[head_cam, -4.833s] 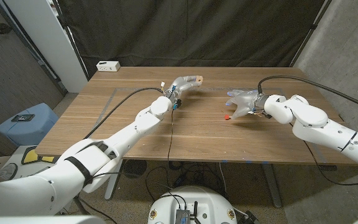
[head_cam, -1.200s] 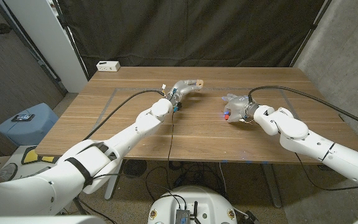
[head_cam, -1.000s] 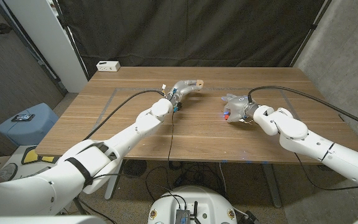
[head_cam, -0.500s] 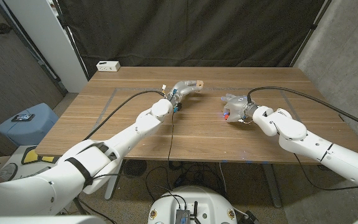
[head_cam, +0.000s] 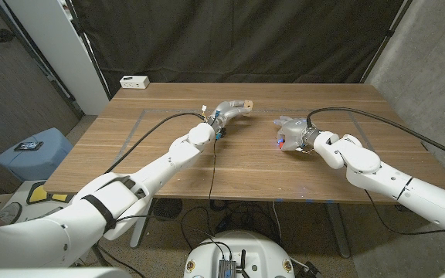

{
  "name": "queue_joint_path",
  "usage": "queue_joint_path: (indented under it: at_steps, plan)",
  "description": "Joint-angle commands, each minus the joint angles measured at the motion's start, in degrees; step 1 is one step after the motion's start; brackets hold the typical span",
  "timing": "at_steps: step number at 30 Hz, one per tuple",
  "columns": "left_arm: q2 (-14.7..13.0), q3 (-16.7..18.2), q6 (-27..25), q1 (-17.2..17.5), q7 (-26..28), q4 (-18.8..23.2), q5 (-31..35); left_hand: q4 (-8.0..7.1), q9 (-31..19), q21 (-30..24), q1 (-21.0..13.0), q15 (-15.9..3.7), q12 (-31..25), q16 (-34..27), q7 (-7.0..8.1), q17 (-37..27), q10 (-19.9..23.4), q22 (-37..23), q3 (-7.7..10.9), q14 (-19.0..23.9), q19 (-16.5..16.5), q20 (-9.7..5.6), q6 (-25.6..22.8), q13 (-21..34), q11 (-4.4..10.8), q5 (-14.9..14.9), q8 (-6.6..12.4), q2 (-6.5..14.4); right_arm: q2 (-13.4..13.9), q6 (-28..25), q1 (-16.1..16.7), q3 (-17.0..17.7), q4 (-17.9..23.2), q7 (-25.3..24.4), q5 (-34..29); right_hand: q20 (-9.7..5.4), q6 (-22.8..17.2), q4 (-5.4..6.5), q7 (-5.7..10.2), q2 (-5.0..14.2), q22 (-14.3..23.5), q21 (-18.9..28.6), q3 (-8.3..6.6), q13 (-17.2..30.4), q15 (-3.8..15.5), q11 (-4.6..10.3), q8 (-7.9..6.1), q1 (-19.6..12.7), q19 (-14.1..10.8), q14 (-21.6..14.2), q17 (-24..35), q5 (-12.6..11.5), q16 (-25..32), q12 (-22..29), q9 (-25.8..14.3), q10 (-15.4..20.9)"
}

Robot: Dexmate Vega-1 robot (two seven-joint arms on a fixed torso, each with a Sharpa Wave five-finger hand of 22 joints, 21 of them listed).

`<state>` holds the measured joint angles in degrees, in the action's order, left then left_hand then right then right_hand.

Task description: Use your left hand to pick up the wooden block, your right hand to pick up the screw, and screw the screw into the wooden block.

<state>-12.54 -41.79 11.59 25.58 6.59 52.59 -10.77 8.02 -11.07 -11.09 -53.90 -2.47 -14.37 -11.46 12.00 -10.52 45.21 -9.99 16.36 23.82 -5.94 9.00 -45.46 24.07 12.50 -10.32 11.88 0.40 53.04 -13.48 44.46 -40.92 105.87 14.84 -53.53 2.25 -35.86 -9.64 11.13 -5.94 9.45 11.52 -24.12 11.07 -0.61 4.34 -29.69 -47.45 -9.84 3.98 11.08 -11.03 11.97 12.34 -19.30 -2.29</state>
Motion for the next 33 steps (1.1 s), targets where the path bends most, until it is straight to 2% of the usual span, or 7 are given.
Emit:
queue_joint_path:
  at_steps: [1, 11, 20, 33]
  plan:
    - [0.33, -0.12, 0.17, -0.18, -0.43, -0.76, -0.34, -0.02, -0.07, -0.23, -0.29, -3.14, 0.07, -0.30, -0.23, -0.09, 0.50, -0.32, -0.08, 0.31, 0.33, 0.06, -0.56, 0.11, 0.10, -0.13, 0.11, 0.76, 0.08, 1.35, -0.34, -0.23, -0.79, -1.14, -0.21, 0.00, -1.01, 0.23, -0.09, 0.16, 0.34, 0.09, -0.37, 0.10, 0.11, 0.37, -0.59, -0.84, -0.64, -0.51, 0.13, 0.10, 0.45, 0.39, -0.43, 0.61]
    - [0.32, -0.21, -0.84, -0.15, -0.09, -0.34, -0.27, 0.00, -0.07, -0.23, -0.26, -3.11, 0.17, -0.31, -0.30, -0.08, 0.50, -0.32, -0.12, 0.38, 0.37, 0.14, -0.66, 0.20, 0.09, -0.11, 0.12, 0.89, 0.06, 1.75, -0.31, -0.16, -1.12, -1.83, -0.19, -0.28, -1.86, 0.33, -0.14, 0.25, 0.35, 0.13, -0.29, 0.11, 0.47, 1.01, -1.52, -1.00, -1.18, -0.92, 0.21, 0.19, 0.48, 0.45, -0.94, 1.31]
    - [0.89, -0.41, -0.06, -0.71, -0.68, -1.91, -0.40, -0.05, -0.07, -0.22, -0.12, -3.14, 0.26, -0.30, -0.35, -0.09, 0.48, -0.33, -0.19, 0.33, 0.43, 0.18, -0.57, 0.27, 0.08, -0.10, 0.06, 1.00, 0.32, 2.50, -0.14, 0.13, -1.51, -3.08, 0.27, -0.51, -2.82, 0.47, -0.44, 0.44, 0.35, 0.12, -0.18, 0.10, 0.73, 1.39, -2.60, -1.08, -1.67, -1.54, 0.31, 0.27, 0.58, 0.41, -1.55, 1.85]
    - [2.02, -0.81, 0.69, -1.92, -1.42, -4.54, -0.47, 0.00, -0.07, -0.24, -0.10, -3.04, 0.38, -0.20, -0.25, -0.07, 0.45, -0.33, -0.25, 0.13, 0.45, 0.14, -0.47, 0.35, 0.07, -0.10, 0.00, 1.06, 0.88, 3.61, 0.87, 1.62, -2.09, -6.52, 2.97, -0.74, -2.80, 0.48, -0.38, 0.61, 0.35, 0.19, -0.27, 0.08, 1.20, 1.88, -3.25, -1.33, -2.39, -2.02, 0.46, 0.31, 0.64, 0.26, -2.11, 2.06]
